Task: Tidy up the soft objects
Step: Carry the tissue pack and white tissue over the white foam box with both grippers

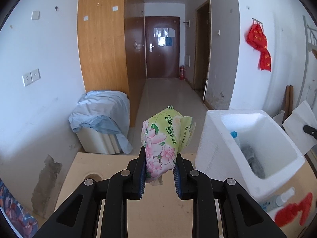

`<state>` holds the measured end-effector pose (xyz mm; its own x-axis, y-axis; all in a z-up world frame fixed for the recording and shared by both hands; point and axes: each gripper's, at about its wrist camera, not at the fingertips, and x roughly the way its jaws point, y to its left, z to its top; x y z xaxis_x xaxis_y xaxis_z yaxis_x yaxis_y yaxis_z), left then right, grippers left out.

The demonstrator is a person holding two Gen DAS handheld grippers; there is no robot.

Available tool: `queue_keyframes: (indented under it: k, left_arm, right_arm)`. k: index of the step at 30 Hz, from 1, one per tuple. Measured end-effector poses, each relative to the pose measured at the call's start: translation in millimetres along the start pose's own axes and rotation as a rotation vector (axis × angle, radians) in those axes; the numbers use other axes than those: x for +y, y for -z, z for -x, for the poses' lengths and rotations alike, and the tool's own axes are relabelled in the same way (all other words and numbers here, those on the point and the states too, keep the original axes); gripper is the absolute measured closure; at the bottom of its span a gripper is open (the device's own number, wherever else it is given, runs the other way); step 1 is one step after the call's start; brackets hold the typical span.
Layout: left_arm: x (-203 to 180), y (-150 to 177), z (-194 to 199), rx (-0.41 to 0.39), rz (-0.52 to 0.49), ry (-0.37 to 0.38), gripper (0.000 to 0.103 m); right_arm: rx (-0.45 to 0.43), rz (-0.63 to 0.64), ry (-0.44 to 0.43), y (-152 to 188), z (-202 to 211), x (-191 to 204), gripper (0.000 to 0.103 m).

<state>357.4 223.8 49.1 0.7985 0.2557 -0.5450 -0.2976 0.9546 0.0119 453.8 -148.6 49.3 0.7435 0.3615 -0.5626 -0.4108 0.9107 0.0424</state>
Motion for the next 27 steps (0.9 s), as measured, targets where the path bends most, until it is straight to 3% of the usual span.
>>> queue_keyframes:
  k: [14,23,27]
  left_arm:
    - [-6.2,-11.8,-14.0,-0.029,-0.087,0.045,0.078]
    - [-18.3,-31.3,-11.0,-0.056,-0.149,0.195,0.078]
    - [-26.0,-43.3,-6.8,-0.073,-0.174,0.304,0.078]
  right_arm:
    - [-0.026,0.043,-0.018,-16.1,-1.5,9.4,0.094]
    - [-0.045,0.067,-0.137,-29.9,0.7,20.8,0.094]
    - [-0.059,0.094,-0.213,-37.1,6.2,35.5,0.094]
